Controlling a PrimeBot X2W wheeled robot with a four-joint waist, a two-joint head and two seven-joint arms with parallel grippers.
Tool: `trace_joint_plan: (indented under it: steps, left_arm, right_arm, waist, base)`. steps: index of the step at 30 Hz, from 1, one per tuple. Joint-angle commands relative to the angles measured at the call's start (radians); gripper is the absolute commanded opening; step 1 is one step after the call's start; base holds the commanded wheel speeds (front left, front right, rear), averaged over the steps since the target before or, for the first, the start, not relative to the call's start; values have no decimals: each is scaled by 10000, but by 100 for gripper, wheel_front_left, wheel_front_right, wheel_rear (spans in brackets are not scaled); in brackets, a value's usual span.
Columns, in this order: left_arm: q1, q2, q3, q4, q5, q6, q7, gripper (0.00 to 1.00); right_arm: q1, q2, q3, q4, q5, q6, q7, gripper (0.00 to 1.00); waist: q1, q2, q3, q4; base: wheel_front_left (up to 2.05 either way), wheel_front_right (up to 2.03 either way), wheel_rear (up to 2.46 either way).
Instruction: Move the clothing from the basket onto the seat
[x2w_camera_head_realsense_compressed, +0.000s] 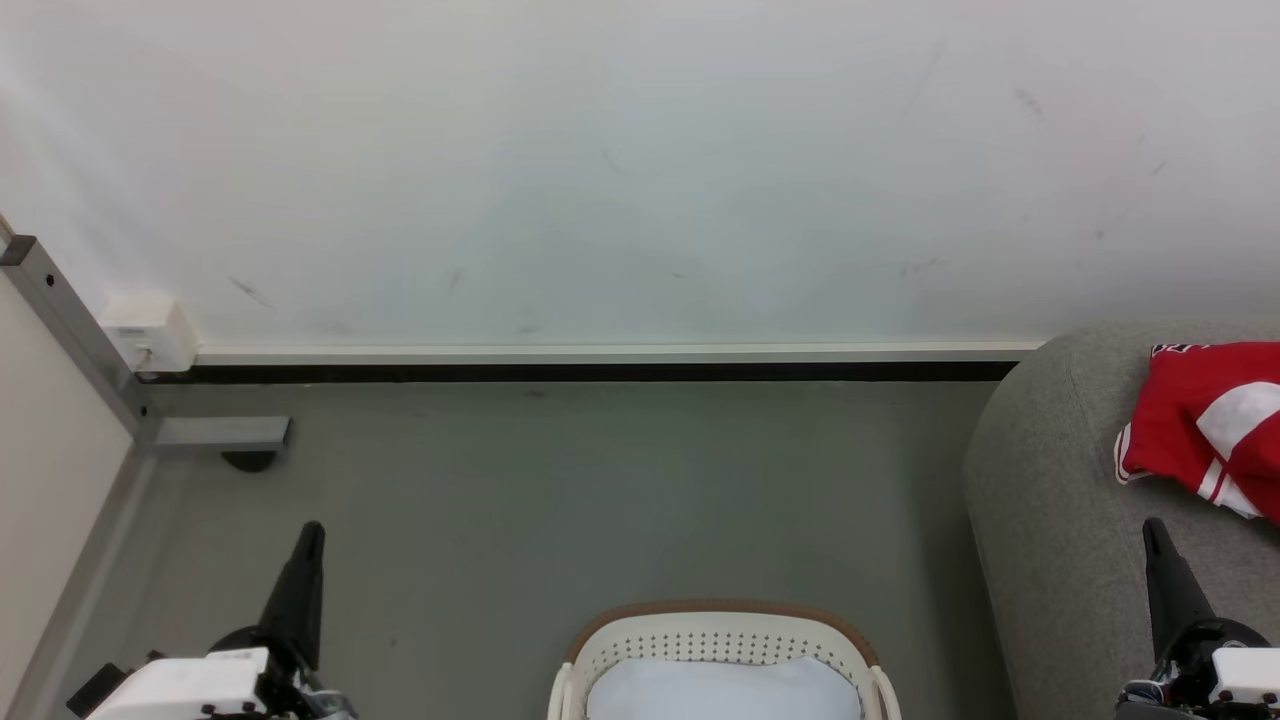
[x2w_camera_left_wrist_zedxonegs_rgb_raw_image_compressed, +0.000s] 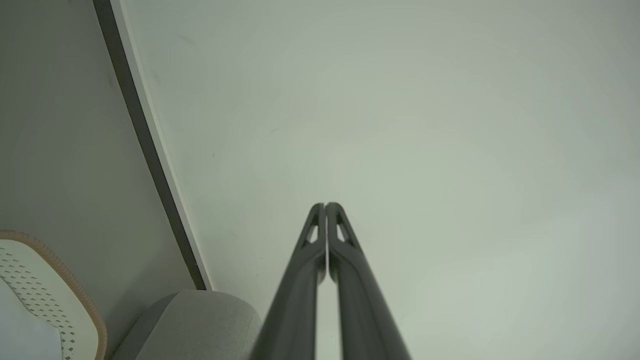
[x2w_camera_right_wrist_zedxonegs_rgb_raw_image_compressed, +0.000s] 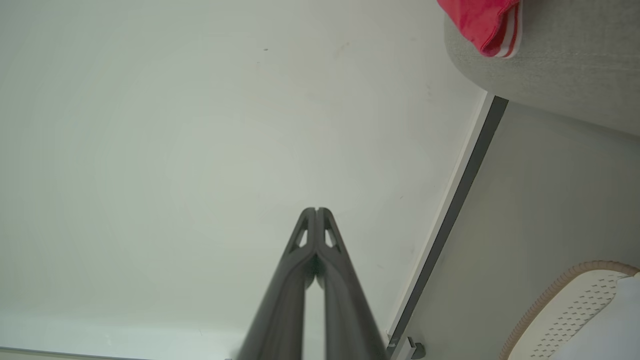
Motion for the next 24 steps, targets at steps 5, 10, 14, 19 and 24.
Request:
trace_joint_plan:
  steps: [5,10,14,19,24]
  left_arm:
    - [-78,41,29,-44,-128,14,40,0]
    - [-78,41,29,-45,-128,14,40,0]
    - [-78,41,29,-46,-128,15,38,0]
    - [-76,41,28,-46,-128,15,38,0]
    - [-76,41,28,-47,-128,15,38,0]
  right_arm:
    - [-59,-126,43,-51,103,-21,-53,0]
    - [-60,-156,87,-62,139,-21,-83,0]
    - [-61,-190,138,-76,179,-21,-112,0]
    - [-62,-209,185,-91,227,-21,-166,0]
    - [-63,-230,218,-103,255,-21,-184,0]
  waist:
    - [-1,0,1,-1]
    - [-1,0,1,-1]
    - [-1,0,1,-1]
    - [-1,0,2,-1]
    - [-1,0,2,-1]
  base:
    - [0,0,0]
    - [0,0,0]
    - [0,0,0]
    - [0,0,0]
    - [0,0,0]
